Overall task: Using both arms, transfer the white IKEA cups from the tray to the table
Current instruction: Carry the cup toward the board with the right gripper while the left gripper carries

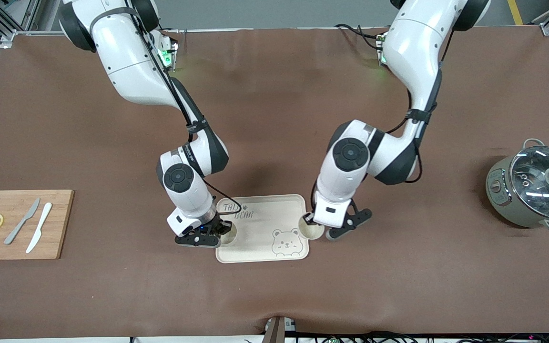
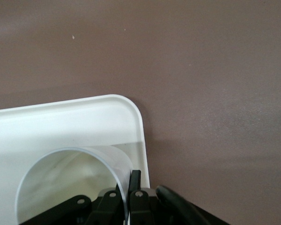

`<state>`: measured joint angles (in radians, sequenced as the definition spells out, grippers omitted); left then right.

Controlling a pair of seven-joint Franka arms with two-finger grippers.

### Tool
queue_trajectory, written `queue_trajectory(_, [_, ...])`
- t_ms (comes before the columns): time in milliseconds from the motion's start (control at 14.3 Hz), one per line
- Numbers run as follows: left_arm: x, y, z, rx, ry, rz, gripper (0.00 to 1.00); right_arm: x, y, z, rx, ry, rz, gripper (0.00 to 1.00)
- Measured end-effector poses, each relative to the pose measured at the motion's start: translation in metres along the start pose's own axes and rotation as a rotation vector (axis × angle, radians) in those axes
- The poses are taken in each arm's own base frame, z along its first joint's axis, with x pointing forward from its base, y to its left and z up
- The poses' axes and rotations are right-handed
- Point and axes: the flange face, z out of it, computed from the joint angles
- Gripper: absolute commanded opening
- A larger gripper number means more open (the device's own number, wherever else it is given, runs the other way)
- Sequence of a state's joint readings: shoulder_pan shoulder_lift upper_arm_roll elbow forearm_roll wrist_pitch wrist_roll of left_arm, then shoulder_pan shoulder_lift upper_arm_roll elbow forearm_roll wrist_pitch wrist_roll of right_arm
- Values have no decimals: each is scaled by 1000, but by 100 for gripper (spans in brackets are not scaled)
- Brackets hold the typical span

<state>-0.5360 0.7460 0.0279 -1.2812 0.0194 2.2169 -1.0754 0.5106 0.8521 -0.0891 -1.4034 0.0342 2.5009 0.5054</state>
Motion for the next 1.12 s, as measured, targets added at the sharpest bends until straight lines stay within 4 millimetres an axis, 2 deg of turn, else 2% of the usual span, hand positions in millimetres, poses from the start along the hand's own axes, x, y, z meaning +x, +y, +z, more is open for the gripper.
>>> queue_trajectory(280, [49, -33, -8, 55, 23, -26, 0, 3, -2, -5, 7, -4, 9, 0])
queue_trajectory(419, [70, -49, -10, 73, 20, -27, 0, 7, -2, -17, -6, -46, 21, 0])
queue_trajectory(489, [79, -57, -10, 78, 21, -31, 0, 14, -1, -32, -16, -68, 22, 0])
queue_trajectory(629, [98, -72, -9, 90, 27, -23, 0, 34, 11, -74, -8, -123, 11, 0])
queue_trajectory(699, [108, -81, -8, 98, 26, -10, 0, 46, 25, -98, 12, -148, -4, 0])
queue_trajectory(839, [129, -103, -3, 113, 20, 7, 0, 68, 69, -138, 47, -192, -47, 0])
queue_trajectory(978, [147, -125, 2, 129, 11, 17, 0, 85, 123, -161, 58, -219, -94, 0])
queue_trajectory(1118, [161, -146, 9, 147, -1, 38, 0, 95, 170, -170, 64, -242, -136, 0])
